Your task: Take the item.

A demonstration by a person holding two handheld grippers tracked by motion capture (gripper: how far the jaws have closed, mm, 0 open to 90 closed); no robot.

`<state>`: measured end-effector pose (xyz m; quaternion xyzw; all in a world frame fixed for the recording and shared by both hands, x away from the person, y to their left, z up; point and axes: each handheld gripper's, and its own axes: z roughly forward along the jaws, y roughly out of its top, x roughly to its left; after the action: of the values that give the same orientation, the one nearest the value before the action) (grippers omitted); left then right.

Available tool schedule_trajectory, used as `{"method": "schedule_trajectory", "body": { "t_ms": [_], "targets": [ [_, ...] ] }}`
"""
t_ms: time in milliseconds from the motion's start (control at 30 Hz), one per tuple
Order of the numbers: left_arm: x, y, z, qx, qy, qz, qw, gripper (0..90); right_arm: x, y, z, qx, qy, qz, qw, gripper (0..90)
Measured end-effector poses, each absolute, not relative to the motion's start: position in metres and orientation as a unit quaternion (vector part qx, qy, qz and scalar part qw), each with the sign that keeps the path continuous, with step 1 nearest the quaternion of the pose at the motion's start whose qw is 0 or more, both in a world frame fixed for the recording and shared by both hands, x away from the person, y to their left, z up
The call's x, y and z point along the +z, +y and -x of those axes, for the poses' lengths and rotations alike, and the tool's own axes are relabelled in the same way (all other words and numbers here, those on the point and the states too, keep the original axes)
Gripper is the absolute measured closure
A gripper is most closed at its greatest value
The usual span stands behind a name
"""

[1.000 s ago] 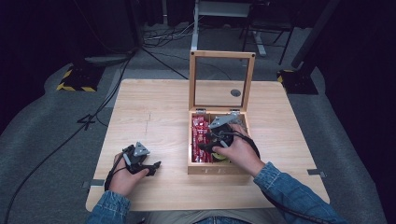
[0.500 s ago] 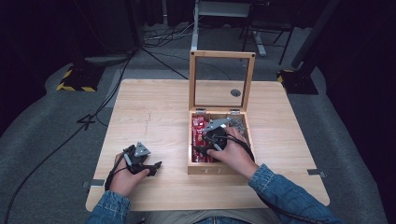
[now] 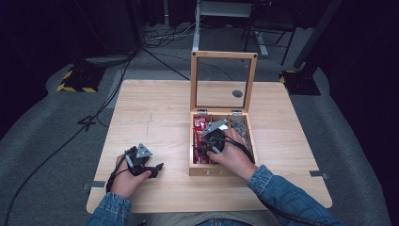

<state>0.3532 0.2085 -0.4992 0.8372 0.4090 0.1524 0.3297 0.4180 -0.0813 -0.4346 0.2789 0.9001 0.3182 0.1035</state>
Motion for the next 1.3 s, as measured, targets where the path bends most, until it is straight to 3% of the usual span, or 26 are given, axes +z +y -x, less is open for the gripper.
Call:
{"method": "schedule_trajectory", "body": {
  "t_ms": [300,467,1300],
  "targets": [
    [-0.499,0.208,-0.353,0.153,0.409,-0.837,0.329,28.4,-0.435,-0.082,-0.416,0.323,0.895,-0.294,0.092,76.9],
    [-0.499,0.208,-0.353,0.152,0.409,-0.837,0.33,28.4,-0.434,-0.081,-0.413,0.335,0.888,-0.303,0.085,79.7],
    [-0.501,0.211,-0.354,0.152,0.404,-0.835,0.34,28.0,-0.396,-0.097,-0.409,0.412,0.858,-0.295,0.081,81.2]
  ]
}}
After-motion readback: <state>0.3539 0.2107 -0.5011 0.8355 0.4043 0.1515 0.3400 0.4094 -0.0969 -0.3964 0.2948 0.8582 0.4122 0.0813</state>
